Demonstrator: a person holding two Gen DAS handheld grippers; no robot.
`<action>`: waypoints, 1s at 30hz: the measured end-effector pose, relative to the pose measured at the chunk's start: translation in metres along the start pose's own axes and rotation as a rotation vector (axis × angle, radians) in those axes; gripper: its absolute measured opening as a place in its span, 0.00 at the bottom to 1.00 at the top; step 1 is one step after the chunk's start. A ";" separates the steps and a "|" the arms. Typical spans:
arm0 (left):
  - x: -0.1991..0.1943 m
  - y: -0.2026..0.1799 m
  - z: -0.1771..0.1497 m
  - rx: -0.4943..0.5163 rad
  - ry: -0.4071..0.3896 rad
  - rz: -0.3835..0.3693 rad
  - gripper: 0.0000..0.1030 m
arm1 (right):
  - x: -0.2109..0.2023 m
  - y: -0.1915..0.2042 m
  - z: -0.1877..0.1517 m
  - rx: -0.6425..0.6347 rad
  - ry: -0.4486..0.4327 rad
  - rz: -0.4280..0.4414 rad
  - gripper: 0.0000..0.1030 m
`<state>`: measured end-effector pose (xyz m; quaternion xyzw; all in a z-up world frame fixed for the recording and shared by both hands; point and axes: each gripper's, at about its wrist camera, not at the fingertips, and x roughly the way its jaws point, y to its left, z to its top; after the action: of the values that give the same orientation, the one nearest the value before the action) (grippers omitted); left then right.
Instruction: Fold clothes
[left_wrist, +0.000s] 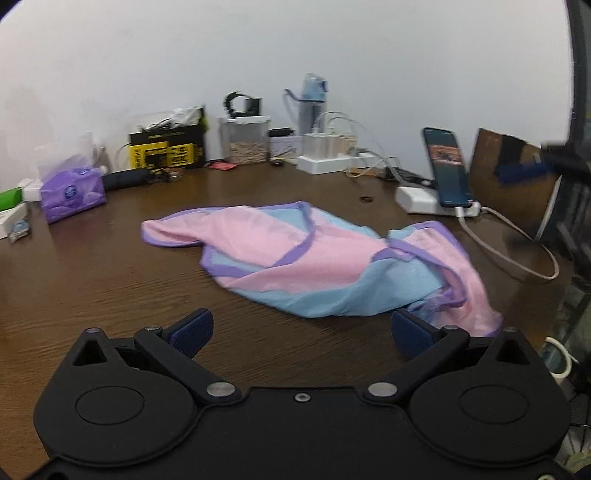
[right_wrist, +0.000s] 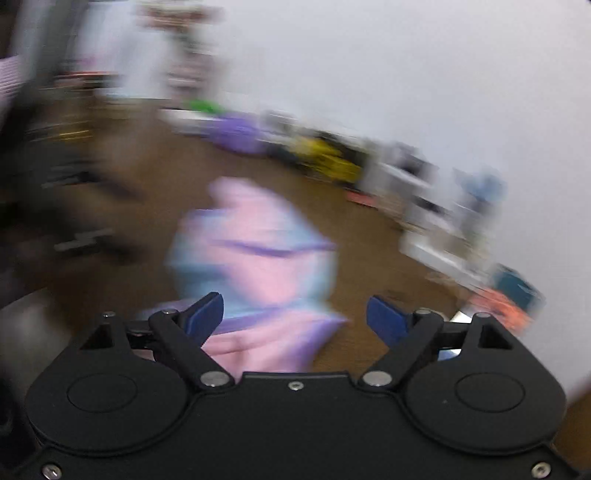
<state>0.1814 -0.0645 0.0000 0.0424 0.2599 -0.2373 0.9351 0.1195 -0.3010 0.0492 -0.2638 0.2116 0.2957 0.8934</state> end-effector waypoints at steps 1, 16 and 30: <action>0.000 -0.002 -0.001 0.001 0.000 0.000 1.00 | -0.001 0.013 -0.003 -0.040 0.000 0.055 0.86; -0.026 -0.046 -0.004 0.158 -0.173 0.025 1.00 | 0.056 -0.045 -0.006 0.440 0.087 0.136 0.08; 0.001 -0.061 0.033 0.110 -0.211 0.150 1.00 | -0.019 -0.077 0.046 0.510 -0.175 0.124 0.07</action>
<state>0.1688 -0.1258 0.0308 0.0877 0.1431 -0.1838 0.9685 0.1649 -0.3341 0.1215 0.0096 0.2171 0.3088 0.9260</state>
